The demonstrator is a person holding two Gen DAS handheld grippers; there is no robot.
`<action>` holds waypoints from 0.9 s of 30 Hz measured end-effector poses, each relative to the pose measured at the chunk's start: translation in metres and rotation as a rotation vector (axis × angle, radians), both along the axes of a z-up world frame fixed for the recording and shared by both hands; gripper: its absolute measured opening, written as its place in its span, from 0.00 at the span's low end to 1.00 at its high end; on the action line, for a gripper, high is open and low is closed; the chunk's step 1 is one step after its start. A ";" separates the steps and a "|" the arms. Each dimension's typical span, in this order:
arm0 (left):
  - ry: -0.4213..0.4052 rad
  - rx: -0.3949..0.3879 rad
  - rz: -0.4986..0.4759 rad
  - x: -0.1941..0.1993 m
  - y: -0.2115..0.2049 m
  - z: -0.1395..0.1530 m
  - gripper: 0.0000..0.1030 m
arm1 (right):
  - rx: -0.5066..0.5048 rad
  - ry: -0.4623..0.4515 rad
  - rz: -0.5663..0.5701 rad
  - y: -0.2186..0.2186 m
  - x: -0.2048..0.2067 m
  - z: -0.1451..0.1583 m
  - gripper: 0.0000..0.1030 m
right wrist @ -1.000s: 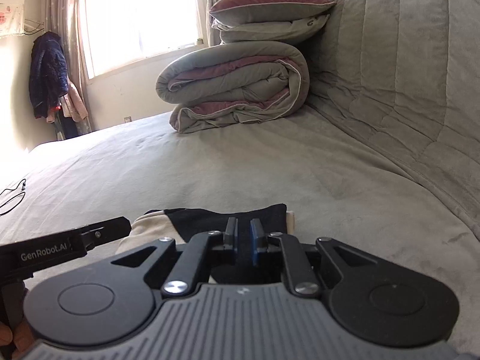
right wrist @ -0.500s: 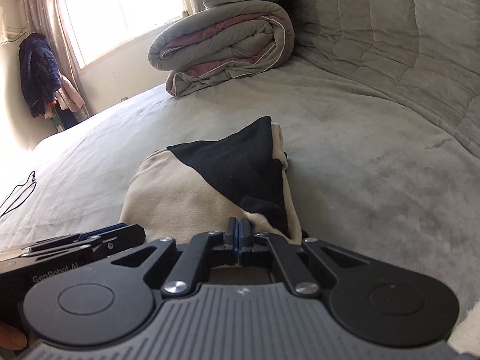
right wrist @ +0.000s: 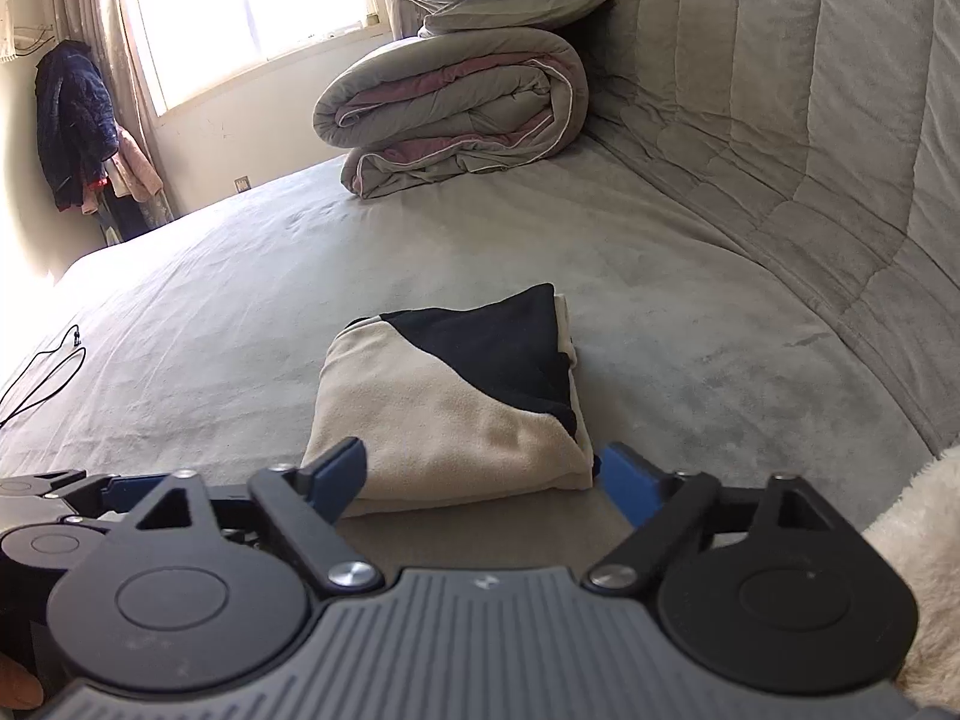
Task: Fold clothes
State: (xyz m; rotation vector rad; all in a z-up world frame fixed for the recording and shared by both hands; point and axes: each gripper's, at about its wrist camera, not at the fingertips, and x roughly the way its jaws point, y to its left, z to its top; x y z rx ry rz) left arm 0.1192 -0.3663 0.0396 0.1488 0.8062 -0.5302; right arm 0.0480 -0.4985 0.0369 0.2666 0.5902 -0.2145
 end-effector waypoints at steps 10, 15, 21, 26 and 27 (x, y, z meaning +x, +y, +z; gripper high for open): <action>0.008 0.103 0.028 -0.030 0.007 0.027 0.99 | 0.019 0.062 -0.040 0.017 -0.022 0.029 1.00; 0.013 0.083 0.059 -0.039 0.019 0.040 0.99 | 0.010 0.100 -0.055 0.028 -0.030 0.039 1.00; 0.017 0.059 0.077 -0.048 0.032 0.052 0.99 | -0.004 0.136 -0.059 0.043 -0.036 0.048 1.00; 0.015 0.046 0.077 -0.055 0.039 0.061 0.99 | -0.007 0.152 -0.067 0.052 -0.041 0.053 1.00; 0.015 0.044 0.075 -0.056 0.041 0.062 0.99 | -0.008 0.155 -0.070 0.053 -0.042 0.053 1.00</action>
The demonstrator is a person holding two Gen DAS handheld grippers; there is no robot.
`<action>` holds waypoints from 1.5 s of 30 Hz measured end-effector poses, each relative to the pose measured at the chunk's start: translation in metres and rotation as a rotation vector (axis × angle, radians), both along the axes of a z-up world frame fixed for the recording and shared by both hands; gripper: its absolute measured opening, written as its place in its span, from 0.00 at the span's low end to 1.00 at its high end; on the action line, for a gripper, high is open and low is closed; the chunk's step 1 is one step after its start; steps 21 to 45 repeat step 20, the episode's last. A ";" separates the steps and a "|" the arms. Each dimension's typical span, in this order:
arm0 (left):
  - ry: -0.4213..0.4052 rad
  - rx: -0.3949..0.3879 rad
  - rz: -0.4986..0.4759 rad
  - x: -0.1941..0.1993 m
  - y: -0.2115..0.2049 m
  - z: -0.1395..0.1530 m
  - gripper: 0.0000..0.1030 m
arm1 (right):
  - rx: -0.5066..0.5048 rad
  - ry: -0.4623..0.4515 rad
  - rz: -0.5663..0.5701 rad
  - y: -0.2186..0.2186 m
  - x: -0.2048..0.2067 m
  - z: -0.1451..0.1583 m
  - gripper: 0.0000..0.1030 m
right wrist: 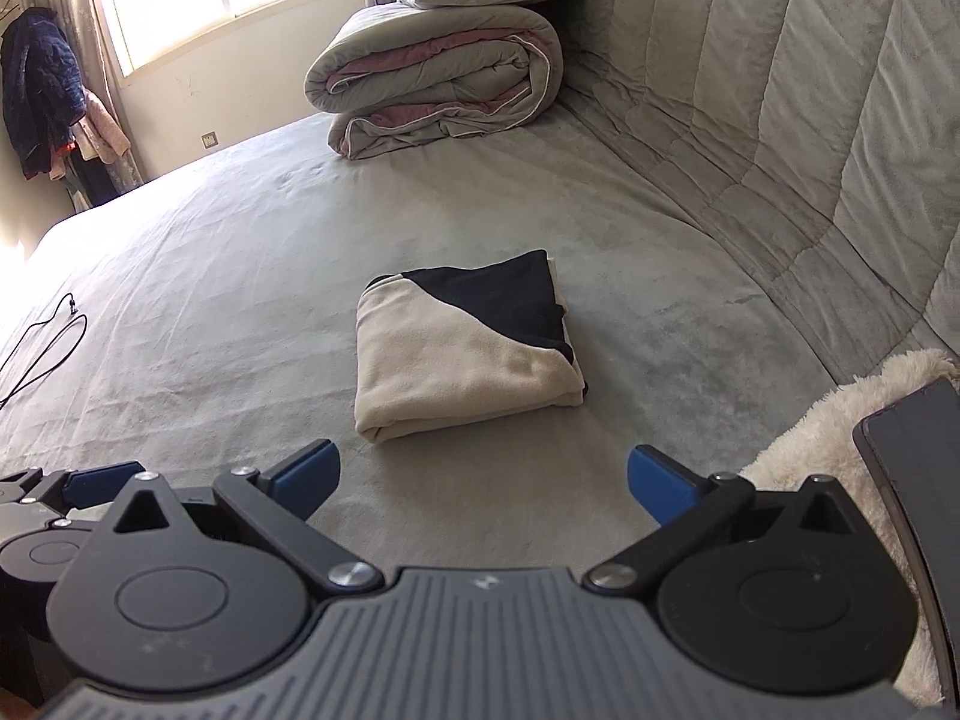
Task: Fold clothes
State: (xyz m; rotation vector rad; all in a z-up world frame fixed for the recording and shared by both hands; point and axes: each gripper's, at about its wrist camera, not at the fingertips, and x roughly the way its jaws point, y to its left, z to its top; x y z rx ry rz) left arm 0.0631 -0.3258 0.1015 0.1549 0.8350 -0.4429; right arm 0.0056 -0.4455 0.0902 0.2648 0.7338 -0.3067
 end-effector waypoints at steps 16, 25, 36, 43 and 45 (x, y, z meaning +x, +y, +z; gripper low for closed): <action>-0.016 0.002 -0.009 -0.020 0.018 0.022 0.99 | -0.007 0.022 -0.023 0.019 -0.018 0.015 1.00; -0.025 -0.009 0.000 -0.025 0.024 0.027 0.99 | -0.016 0.017 -0.016 0.028 -0.023 0.022 1.00; -0.025 -0.009 0.000 -0.025 0.024 0.027 0.99 | -0.016 0.017 -0.016 0.028 -0.023 0.022 1.00; -0.025 -0.009 0.000 -0.025 0.024 0.027 0.99 | -0.016 0.017 -0.016 0.028 -0.023 0.022 1.00; -0.025 -0.009 0.000 -0.025 0.024 0.027 0.99 | -0.016 0.017 -0.016 0.028 -0.023 0.022 1.00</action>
